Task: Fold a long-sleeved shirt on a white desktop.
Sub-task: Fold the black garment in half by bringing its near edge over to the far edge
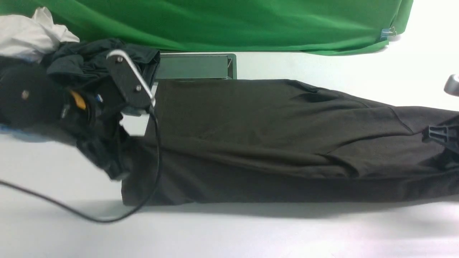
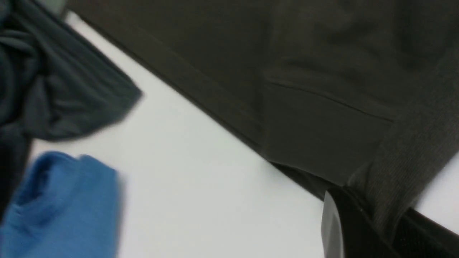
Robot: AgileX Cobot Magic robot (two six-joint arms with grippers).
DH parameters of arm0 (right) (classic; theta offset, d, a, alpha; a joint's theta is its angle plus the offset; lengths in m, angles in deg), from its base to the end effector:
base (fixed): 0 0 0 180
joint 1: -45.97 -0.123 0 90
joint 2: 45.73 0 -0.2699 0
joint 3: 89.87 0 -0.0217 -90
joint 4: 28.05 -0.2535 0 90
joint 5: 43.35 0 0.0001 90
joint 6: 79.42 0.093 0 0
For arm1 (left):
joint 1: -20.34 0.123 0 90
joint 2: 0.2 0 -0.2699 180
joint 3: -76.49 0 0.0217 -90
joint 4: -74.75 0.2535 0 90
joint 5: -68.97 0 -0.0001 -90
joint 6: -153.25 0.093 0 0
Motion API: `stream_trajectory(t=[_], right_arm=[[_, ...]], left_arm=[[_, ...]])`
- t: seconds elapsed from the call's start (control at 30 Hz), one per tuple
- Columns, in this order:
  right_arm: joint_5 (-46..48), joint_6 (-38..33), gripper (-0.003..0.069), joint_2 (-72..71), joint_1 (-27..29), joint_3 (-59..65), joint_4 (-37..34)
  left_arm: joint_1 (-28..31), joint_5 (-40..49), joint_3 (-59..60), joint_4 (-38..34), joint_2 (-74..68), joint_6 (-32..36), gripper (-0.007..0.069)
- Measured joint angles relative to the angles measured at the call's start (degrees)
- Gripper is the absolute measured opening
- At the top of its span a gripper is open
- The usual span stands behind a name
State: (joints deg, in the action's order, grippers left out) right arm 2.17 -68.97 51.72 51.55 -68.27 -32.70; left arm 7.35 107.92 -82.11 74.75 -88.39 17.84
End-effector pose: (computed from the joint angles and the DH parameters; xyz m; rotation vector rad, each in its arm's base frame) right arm 0.2910 -0.0230 0.1970 0.4703 2.8347 0.1107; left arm 0.2787 -0.0643 0.2488 1.2551 2.2840 0.1999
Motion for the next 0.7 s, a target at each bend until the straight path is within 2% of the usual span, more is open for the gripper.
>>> stream_trajectory(t=[0.23, 0.7], right_arm=[[0.12, -1.45, 0.0041, 7.72, 0.02, -8.83, -1.08], [4.38, -2.5, 0.0041, 24.49, 1.23, -32.62, -3.89]], left_arm=[[1.23, -3.33, -8.86, 0.0, -10.1, 2.16, 0.0027], [5.35, -3.24, -31.01, -0.31, -28.58, 4.67, 0.0027]])
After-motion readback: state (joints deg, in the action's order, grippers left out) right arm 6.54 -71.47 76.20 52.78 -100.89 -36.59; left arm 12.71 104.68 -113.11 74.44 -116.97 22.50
